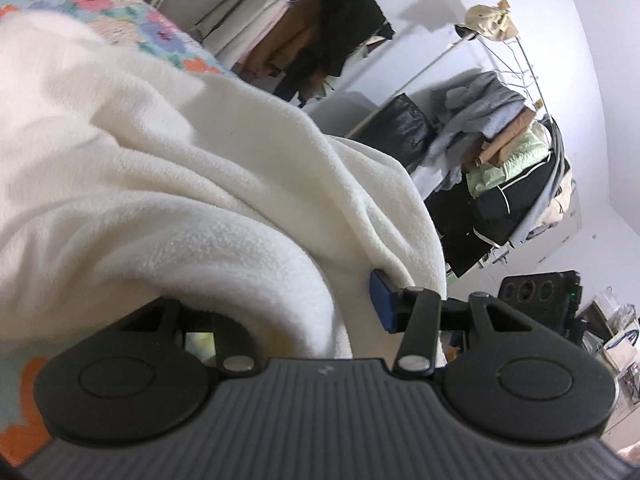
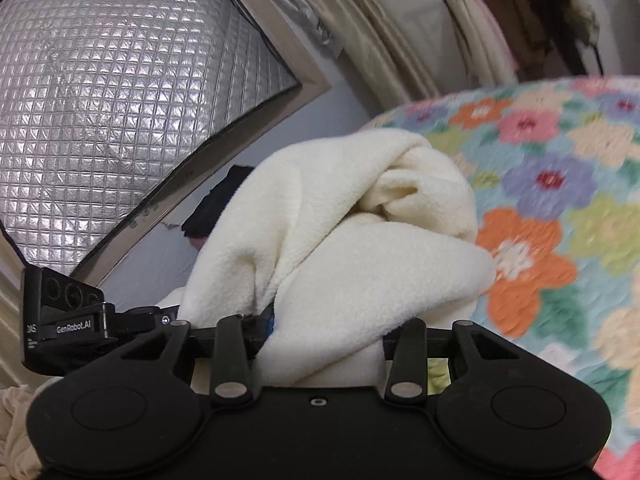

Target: Fold clothes

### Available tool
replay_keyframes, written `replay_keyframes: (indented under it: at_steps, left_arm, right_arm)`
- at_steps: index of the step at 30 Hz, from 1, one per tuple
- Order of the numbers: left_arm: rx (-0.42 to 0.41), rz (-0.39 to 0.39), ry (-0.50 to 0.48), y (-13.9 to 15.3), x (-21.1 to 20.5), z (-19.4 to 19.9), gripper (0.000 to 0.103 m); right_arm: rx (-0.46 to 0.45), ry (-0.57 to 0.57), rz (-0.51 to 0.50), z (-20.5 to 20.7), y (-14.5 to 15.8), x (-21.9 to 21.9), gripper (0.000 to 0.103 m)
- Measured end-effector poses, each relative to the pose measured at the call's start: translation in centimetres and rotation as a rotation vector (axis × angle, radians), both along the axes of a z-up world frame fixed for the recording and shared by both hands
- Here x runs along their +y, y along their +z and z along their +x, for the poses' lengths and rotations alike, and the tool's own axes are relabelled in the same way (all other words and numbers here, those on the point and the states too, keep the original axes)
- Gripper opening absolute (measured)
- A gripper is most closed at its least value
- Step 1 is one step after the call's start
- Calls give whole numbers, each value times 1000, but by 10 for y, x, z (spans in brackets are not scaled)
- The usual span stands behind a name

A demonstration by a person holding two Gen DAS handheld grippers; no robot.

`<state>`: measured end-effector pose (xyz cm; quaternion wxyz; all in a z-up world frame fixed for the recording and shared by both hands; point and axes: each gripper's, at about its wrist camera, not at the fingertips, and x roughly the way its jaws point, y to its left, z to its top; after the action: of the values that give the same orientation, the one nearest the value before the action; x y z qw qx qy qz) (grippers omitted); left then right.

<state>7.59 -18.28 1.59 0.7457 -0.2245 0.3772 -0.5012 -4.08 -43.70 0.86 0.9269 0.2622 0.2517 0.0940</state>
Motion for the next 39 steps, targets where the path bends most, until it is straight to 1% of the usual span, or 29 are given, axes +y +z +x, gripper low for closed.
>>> replay_keyframes:
  at_steps: [2, 5, 7, 9, 10, 11, 12, 13, 14, 15, 16, 17, 18, 19, 22, 24, 26, 27, 29, 30, 31, 33, 34, 35, 37, 39]
  left_arm:
    - [-28, -7, -7, 16, -5, -8, 47]
    - [-65, -40, -23, 38, -3, -24, 47]
    - [-98, -52, -32, 55, -12, -30, 47]
    - [-124, -48, -34, 69, -30, -30, 47]
    - [-119, -32, -24, 71, -41, -27, 47]
    - [-111, -14, -12, 72, -53, -23, 51]
    - [-102, 23, 8, 69, -67, -17, 52]
    - [-92, 82, 39, 63, -86, -9, 55]
    - [-77, 137, 67, 56, -100, -1, 57]
    - [-64, 210, 97, 46, -111, 7, 57]
    - [-68, 284, 125, 40, -117, 9, 57]
    - [-76, 358, 152, 34, -121, 11, 57]
    - [-112, 416, 168, 30, -121, 7, 57]
    - [-151, 445, 178, 27, -118, 2, 57]
    - [-268, 519, 211, 21, -104, -18, 74]
    - [-326, 569, 228, 18, -96, -28, 74]
    - [-359, 615, 226, 15, -86, -37, 74]
    - [-373, 632, 223, 13, -83, -40, 74]
    - [-376, 660, 217, 12, -78, -42, 76]
    - [-367, 665, 214, 12, -74, -44, 76]
    - [-353, 662, 220, 13, -69, -44, 77]
    - [-308, 642, 236, 16, -64, -38, 78]
    - [-294, 603, 245, 16, -61, -35, 80]
    - [-283, 559, 254, 16, -57, -33, 85]
    - [-291, 563, 258, 4, -51, -34, 87]
    - [-301, 575, 260, -8, -46, -35, 87]
  right_arm:
    - [-17, -12, -15, -12, 15, -4, 45]
    - [-61, -29, -24, -30, 38, -9, 44]
    - [-93, -49, -27, -41, 51, -16, 44]
    - [-116, -74, -35, -45, 59, -26, 44]
    - [-119, -94, -42, -45, 61, -33, 44]
    - [-111, -123, -48, -41, 60, -43, 45]
    - [-95, -159, -67, -34, 56, -53, 47]
    - [-68, -213, -101, -26, 48, -65, 50]
    - [-24, -283, -134, -16, 37, -79, 55]
    - [28, -355, -171, -8, 26, -91, 55]
    - [87, -425, -223, -1, 13, -103, 55]
    - [149, -481, -261, 4, 0, -115, 57]
    - [188, -515, -283, 4, -11, -124, 57]
    - [197, -535, -283, -2, -19, -132, 57]
    - [167, -519, -200, -24, -33, -144, 58]
    - [168, -492, -168, -33, -42, -145, 58]
    - [168, -461, -156, -40, -50, -145, 59]
    - [167, -444, -151, -42, -54, -143, 61]
    - [156, -407, -142, -43, -59, -135, 66]
    - [151, -393, -139, -43, -61, -130, 68]
    - [149, -379, -135, -42, -62, -125, 68]
    - [154, -357, -121, -40, -63, -114, 68]
    - [158, -339, -114, -39, -63, -107, 68]
    - [158, -317, -112, -38, -64, -100, 68]
    - [152, -277, -126, -37, -63, -86, 69]
    - [146, -232, -169, -37, -62, -70, 71]
